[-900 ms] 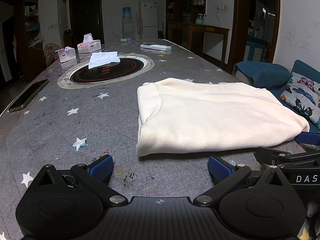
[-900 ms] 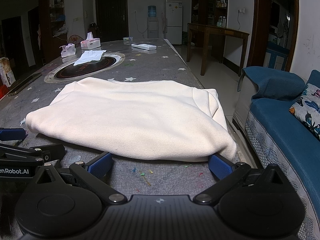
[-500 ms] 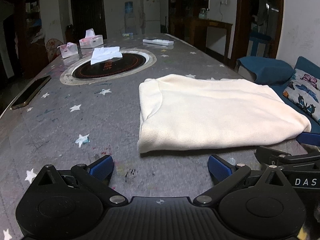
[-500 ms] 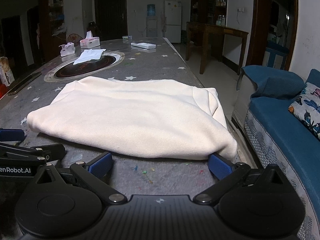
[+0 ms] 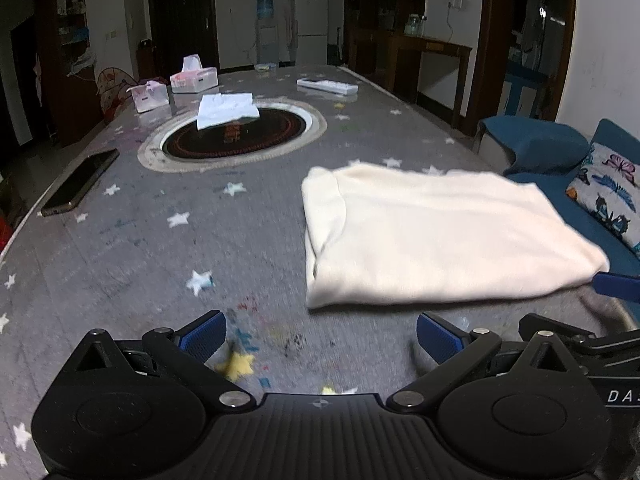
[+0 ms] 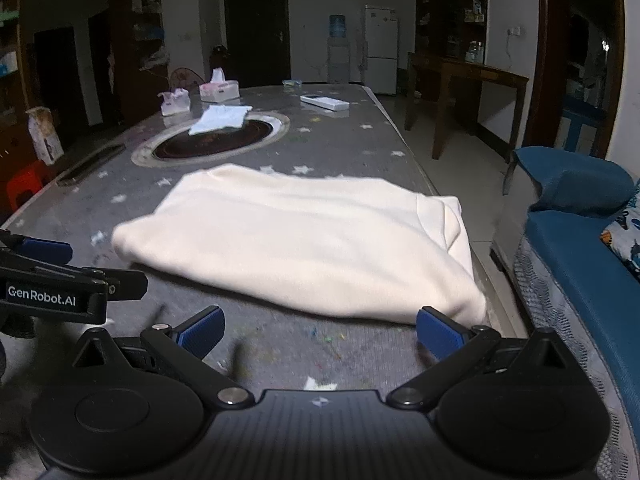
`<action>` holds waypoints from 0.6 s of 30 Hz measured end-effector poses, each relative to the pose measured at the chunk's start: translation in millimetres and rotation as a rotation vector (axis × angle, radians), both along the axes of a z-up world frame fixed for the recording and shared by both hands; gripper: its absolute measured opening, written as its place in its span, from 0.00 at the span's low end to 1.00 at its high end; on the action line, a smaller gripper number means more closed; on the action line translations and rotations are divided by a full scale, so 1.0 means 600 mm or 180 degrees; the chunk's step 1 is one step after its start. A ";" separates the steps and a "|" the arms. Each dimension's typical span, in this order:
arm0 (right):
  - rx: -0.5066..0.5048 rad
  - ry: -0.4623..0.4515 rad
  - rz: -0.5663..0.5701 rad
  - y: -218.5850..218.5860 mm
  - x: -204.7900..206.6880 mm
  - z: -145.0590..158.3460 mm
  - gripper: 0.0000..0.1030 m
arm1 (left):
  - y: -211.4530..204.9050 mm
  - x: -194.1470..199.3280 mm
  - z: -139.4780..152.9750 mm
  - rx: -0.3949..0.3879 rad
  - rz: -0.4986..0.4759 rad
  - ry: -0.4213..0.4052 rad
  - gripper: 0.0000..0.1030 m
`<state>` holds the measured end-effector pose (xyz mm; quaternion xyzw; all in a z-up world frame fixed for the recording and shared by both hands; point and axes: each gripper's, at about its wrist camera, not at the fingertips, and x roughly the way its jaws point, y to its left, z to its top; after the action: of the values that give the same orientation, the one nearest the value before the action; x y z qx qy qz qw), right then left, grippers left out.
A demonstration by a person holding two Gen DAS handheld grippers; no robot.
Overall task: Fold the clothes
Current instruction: 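Move both grippers toward the folded cream sweatshirt, then grasp the sweatshirt edge with the right gripper and lift it up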
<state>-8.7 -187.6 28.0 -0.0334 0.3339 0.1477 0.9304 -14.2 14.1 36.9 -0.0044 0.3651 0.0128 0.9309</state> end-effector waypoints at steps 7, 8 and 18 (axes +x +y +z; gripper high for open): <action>0.0062 -0.0060 0.0144 -0.009 0.023 0.046 0.92 | 0.008 0.029 0.050 -0.0038 -0.0112 -0.0081 1.00; 0.0075 -0.0060 0.0152 -0.010 0.030 0.050 0.91 | 0.008 0.035 0.056 -0.0023 -0.0130 -0.0102 1.00; 0.0069 -0.0013 0.0193 -0.027 0.140 0.070 0.64 | -0.009 0.134 0.074 0.0083 -0.0447 -0.0165 0.96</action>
<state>75.5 -203.9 70.3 -0.0337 0.3293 0.1794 0.9264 66.1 8.8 81.5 0.0331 0.3401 -0.0479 0.9386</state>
